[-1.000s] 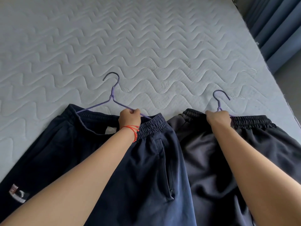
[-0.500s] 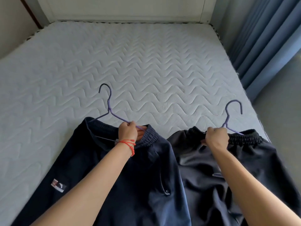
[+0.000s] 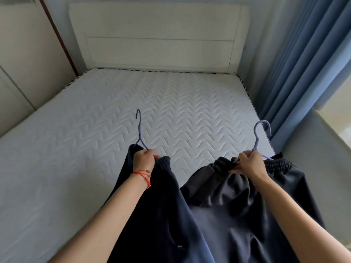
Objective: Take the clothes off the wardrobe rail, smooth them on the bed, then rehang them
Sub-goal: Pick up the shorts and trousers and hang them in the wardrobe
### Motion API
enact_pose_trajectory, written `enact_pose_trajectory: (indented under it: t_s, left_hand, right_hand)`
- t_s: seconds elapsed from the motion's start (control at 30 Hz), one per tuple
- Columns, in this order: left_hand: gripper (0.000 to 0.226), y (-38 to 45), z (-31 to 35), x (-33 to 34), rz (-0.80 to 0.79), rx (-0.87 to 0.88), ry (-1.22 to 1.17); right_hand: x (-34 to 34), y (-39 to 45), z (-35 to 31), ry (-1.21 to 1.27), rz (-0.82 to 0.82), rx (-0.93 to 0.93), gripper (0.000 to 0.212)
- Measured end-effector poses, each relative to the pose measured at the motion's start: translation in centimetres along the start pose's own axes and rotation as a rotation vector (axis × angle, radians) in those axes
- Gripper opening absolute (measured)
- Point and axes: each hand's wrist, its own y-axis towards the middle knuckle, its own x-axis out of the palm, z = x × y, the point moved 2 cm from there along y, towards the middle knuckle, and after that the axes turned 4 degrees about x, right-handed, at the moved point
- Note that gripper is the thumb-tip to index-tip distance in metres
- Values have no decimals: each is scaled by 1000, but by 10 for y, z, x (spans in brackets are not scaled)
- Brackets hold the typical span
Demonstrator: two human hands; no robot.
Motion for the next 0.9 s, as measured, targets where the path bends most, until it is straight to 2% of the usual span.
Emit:
enact_pose_trajectory:
  t_s: [0.13, 0.3, 0.4, 0.53, 0.77, 0.9]
  left_hand:
    - [33, -21, 49, -39, -1, 61, 3]
    - [28, -51, 107, -86, -7, 156, 14]
    - [24, -71, 134, -115, 14, 198, 6]
    - [21, -101, 160, -157, 52, 247, 10]
    - [22, -164, 187, -243, 186, 322, 16]
    - [22, -200, 195, -303, 287, 335, 22]
  right_hand:
    - [-6, -43, -55, -66, -43, -63, 26]
    - [-4, -100, -124, -60, -235, -107, 27]
    - [0, -138, -160, -75, -363, -157, 13]
    - [9, -181, -196, -83, -455, -226, 25]
    - [36, -254, -242, -154, -625, -353, 27]
    - [63, -299, -265, -229, -761, -451, 16]
